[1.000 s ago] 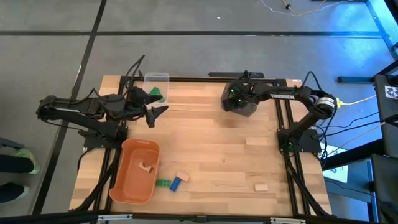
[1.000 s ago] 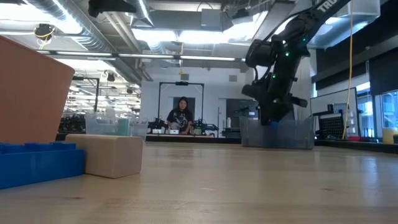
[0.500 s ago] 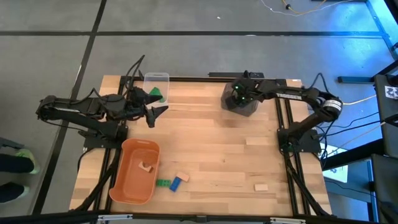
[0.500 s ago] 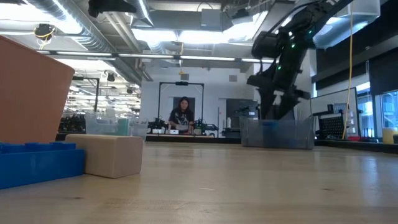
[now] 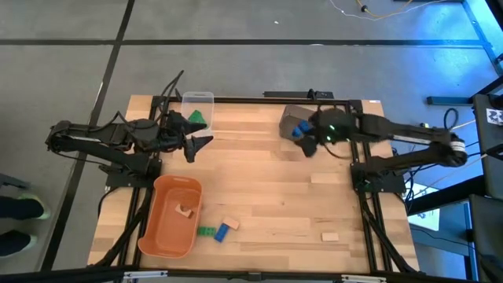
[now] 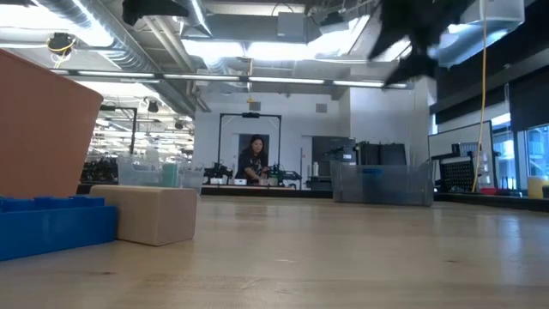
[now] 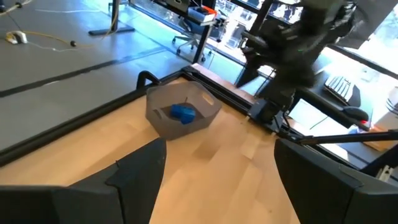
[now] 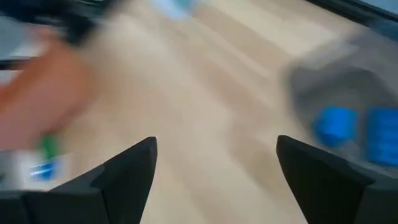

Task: Sort & place blocks by color
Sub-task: Put the right brown block into the orange bin

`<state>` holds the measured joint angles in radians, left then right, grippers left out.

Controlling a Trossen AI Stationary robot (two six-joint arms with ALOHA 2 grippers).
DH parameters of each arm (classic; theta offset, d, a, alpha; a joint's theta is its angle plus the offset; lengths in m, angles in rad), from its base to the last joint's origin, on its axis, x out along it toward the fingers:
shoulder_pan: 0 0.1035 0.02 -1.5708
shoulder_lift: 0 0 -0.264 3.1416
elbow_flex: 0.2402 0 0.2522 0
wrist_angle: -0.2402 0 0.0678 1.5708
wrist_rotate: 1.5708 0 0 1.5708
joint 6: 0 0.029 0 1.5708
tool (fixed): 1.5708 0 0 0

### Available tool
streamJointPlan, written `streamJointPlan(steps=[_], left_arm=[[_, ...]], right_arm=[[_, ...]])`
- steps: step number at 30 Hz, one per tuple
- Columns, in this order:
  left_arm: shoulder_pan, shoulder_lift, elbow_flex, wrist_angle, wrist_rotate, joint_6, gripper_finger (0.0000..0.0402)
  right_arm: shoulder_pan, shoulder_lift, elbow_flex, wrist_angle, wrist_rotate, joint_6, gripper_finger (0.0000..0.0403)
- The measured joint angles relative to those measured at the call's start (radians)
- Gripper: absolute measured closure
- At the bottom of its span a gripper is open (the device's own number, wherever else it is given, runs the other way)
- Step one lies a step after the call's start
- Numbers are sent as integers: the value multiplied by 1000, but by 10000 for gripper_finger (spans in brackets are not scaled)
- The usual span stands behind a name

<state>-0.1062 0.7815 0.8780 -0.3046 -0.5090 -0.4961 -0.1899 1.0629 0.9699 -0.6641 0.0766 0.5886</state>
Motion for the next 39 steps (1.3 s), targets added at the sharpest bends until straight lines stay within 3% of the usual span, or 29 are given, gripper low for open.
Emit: streamJointPlan(steps=[6,10,16,18,21,24,33,39], left_arm=[[1,0,0,0,3,-18,111],[1,0,0,0,3,-18,111],[1,0,0,0,-1,-17,111],[1,0,0,0,-5,-13,111],[1,0,0,0,-7,7,111],[1,0,0,0,-7,11,111],[1,0,0,1,-7,10,111],[1,0,0,2,-7,7,111]], right_arm=[[188,-95,0,174,45,7,73],[216,-112,0,242,102,-47,73],[216,-106,0,295,105,-152,73],[215,-106,0,327,62,-147,73],[226,-92,2,359,-84,-110,73],[291,-48,35,246,-177,-28,73],[638,209,256,-332,-239,116,73],[867,335,253,-417,-272,286,73]])
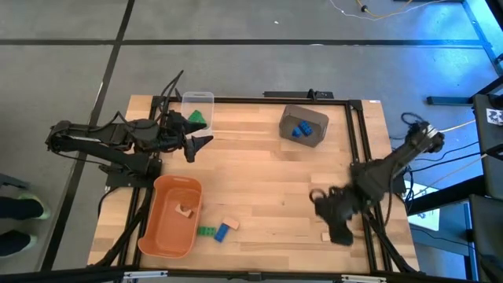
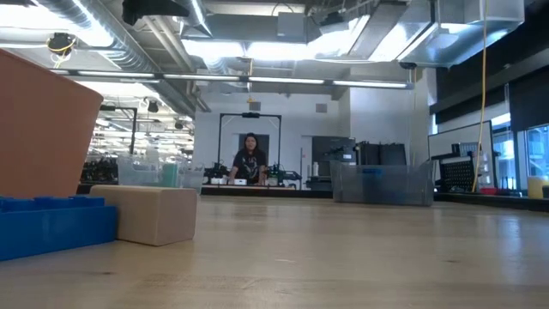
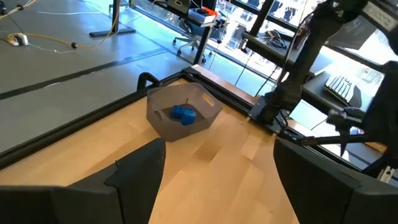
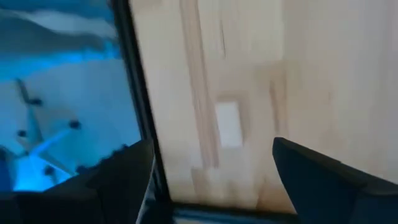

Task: Sort & place blocks by color
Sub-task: Put the right brown block into the orange bin

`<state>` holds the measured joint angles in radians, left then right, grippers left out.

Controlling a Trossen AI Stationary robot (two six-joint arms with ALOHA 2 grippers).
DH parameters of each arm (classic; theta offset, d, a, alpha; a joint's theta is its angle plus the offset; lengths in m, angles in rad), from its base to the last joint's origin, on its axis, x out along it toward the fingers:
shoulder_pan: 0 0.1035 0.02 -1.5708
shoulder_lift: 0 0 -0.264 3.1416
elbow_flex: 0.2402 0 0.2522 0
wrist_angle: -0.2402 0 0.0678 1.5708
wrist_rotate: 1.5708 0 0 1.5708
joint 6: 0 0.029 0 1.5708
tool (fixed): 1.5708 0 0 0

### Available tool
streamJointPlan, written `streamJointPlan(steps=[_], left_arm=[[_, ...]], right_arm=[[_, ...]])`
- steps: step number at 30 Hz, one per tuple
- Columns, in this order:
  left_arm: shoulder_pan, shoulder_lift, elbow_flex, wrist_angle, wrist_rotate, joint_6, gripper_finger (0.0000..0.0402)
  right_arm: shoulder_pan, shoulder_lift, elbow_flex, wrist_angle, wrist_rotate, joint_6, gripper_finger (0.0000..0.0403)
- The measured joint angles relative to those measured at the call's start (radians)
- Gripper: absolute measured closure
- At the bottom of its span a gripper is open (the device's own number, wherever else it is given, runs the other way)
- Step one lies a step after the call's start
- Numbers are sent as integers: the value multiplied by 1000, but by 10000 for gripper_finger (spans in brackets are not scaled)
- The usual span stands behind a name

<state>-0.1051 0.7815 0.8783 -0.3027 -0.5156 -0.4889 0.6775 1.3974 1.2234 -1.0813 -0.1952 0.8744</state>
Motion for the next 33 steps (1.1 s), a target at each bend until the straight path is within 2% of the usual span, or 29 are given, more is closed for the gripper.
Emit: streamJointPlan(steps=[3,7,17,25,33], left_arm=[[0,0,0,0,0,0,111],[0,0,0,1,0,0,111],[0,0,0,4,0,0,111],[0,0,0,5,0,-1,111],[0,0,0,5,0,0,111]], right_arm=[[102,65,-8,2,42,83,73],[206,150,-7,61,117,116,73],[267,318,-8,105,96,167,73],[278,305,-9,82,142,141,73],[297,249,-128,123,150,199,73]])
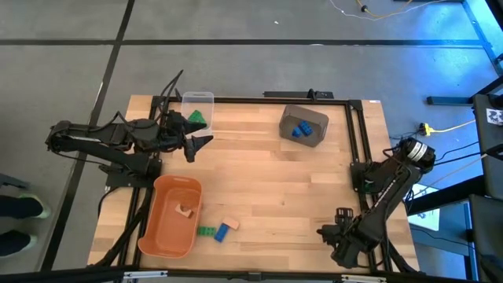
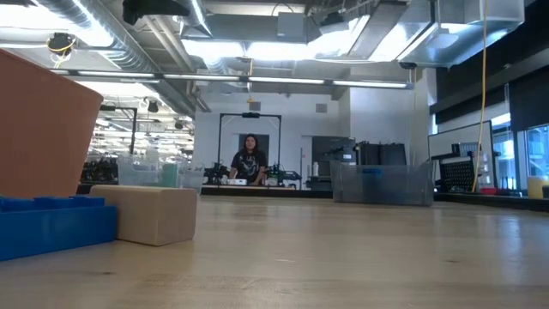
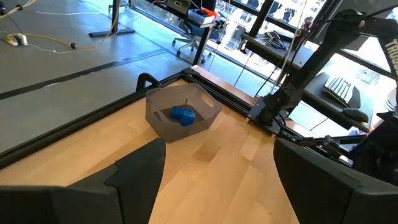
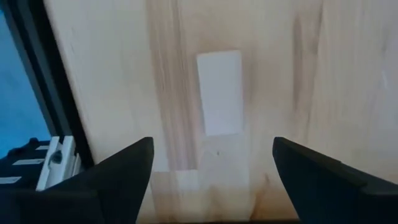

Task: Sort & place blocks by color
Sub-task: Put the right brown block into the orange bin

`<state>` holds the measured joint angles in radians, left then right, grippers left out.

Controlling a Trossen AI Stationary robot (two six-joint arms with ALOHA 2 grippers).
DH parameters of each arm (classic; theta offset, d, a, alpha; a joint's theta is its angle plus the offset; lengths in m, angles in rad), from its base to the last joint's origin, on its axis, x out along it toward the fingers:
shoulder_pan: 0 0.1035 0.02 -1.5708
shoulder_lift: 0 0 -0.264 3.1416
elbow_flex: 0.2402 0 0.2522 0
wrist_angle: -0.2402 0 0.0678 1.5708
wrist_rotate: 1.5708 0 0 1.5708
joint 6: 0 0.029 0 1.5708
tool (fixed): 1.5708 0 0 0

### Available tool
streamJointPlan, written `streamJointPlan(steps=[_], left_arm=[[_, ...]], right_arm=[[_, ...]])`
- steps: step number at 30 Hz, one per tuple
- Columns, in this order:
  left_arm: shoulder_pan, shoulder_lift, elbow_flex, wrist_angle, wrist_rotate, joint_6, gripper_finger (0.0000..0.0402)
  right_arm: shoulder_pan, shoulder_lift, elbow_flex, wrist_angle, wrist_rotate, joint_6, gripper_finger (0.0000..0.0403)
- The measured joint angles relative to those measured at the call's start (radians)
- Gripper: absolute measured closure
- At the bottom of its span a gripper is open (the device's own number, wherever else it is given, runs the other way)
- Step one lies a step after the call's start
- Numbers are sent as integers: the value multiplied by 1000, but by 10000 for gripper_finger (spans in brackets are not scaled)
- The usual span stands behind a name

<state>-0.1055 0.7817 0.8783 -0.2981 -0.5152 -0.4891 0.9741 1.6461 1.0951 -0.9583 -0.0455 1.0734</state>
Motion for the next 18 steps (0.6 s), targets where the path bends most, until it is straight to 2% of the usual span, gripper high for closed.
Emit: streamJointPlan(steps=[5,10,18], left_arm=[[0,0,0,0,-7,0,111],[0,0,0,0,-23,0,111],[0,0,0,0,-19,0,111]], right_arm=[[0,-2,-25,50,22,-91,73],[0,-2,-40,49,101,-183,73],[0,-2,-91,89,107,-190,73]])
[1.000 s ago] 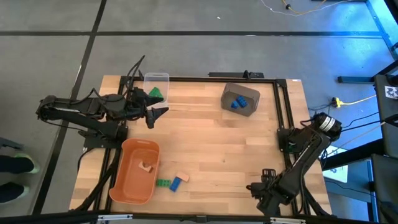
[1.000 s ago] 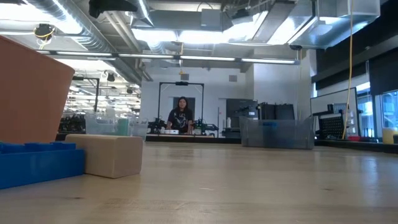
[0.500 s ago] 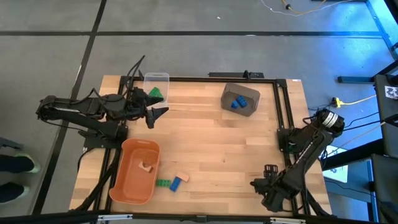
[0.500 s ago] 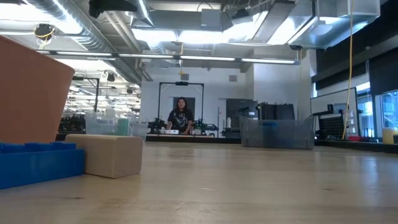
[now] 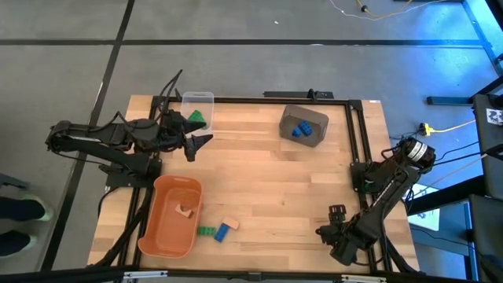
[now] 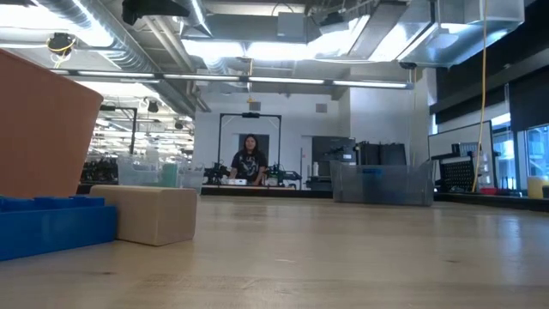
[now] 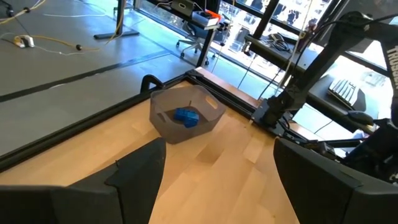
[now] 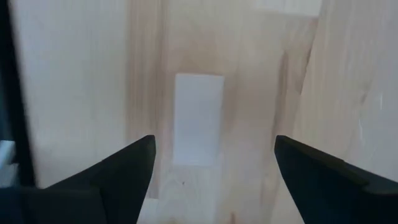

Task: Sort & place blocks by color
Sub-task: Put the right brown block into the orange bin

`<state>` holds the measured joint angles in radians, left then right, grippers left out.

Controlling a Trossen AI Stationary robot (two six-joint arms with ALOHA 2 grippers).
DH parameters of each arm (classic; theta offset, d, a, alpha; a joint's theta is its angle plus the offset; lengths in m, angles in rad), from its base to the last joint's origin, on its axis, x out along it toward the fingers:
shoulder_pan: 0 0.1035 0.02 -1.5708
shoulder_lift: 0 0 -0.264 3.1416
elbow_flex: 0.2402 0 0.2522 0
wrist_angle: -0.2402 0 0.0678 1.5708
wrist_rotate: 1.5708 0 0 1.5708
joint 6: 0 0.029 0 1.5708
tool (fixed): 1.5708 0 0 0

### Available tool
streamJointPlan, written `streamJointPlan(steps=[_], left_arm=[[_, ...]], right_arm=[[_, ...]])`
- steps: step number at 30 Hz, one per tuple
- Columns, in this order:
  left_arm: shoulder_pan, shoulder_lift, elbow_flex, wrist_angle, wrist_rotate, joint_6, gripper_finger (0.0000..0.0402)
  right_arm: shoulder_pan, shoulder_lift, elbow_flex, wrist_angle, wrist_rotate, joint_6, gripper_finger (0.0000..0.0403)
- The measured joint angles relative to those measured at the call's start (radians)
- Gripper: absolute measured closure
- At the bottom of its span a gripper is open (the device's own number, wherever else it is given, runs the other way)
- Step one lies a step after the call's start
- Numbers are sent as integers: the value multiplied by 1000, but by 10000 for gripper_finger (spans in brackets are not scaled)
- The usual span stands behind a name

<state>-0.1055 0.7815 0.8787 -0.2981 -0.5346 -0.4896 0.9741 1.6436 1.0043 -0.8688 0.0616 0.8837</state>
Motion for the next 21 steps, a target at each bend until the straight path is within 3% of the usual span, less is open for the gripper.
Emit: streamJointPlan(steps=[12,21], left_arm=[[0,0,0,0,0,2,111],[0,0,0,0,0,2,111]], right_arm=[[0,0,-117,240,-10,-29,73],[0,0,-160,254,-8,-12,73]])
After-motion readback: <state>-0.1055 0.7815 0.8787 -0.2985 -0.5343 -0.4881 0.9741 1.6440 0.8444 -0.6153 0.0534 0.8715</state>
